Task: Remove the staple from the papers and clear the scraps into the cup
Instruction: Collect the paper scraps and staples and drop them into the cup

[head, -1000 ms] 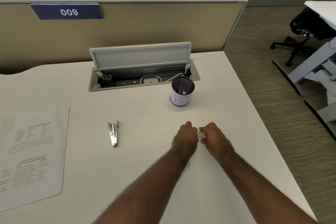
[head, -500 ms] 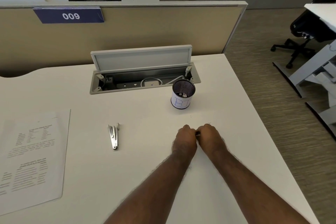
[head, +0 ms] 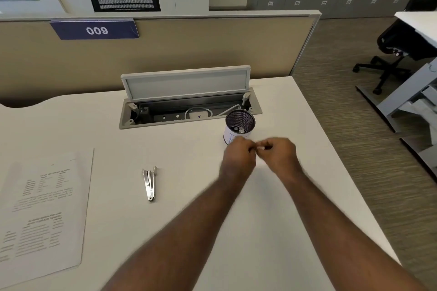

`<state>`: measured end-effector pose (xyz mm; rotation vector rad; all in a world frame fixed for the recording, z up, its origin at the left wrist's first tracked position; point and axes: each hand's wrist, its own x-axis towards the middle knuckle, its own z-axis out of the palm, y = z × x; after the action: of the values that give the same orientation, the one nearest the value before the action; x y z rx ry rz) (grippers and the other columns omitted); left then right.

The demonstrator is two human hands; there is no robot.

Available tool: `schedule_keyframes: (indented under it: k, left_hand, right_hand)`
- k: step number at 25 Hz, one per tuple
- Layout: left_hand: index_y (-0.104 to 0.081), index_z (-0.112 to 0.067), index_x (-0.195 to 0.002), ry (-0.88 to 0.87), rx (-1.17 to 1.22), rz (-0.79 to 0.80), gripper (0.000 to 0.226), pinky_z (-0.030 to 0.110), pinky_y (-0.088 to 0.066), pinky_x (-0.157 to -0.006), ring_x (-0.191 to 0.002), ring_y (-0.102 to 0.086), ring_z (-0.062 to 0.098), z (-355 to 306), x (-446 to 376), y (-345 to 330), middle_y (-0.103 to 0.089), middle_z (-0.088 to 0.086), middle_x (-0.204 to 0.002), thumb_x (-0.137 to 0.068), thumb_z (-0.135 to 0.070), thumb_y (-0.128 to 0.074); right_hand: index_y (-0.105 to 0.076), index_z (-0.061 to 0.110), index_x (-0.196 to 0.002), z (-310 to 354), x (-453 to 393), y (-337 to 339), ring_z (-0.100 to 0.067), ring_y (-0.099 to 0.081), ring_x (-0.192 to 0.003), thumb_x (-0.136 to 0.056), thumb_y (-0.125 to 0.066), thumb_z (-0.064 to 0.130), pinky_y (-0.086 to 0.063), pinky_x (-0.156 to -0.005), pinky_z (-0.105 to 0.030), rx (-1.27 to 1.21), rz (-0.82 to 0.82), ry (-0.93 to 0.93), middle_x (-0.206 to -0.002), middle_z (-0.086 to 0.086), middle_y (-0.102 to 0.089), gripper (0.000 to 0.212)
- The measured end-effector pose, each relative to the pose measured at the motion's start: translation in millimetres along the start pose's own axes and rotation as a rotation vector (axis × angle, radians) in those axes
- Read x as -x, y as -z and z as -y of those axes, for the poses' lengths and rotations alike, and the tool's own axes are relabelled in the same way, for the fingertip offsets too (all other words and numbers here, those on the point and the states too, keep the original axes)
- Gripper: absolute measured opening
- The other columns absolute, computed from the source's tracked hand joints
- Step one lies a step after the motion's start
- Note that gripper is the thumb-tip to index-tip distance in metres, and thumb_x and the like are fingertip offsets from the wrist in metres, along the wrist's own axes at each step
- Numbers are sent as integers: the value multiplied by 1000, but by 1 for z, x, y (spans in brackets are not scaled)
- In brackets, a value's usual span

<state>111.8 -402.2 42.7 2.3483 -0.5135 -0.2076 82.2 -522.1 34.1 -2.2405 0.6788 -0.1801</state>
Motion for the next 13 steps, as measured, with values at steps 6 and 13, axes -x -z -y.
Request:
schedule_keyframes:
  k: [6,13]
  left_hand:
    - [-77,-11,-97,29,-118,10,19,28,-43,-65,-79,-64,26,-24,-71,53,-73,12,-92,-85,-11,-62]
    - [-73,-15,-108,109,-221,103,23,30,-50,-75,-82,-64,22,-17,-84,59,-74,7,-101,-91,-14,-57]
  right_hand:
    - [-79,13,-85,66,-60,10,-17,-63,-65,-76,-76,19,-48,-61,-23,92,-22,104,-79,-5,-75,11]
    - [-76,8,-99,78,-79,-8,-30,-70,-87,-83,-72,22,-52,-72,-31,248,76,50,-99,-14,-75,22]
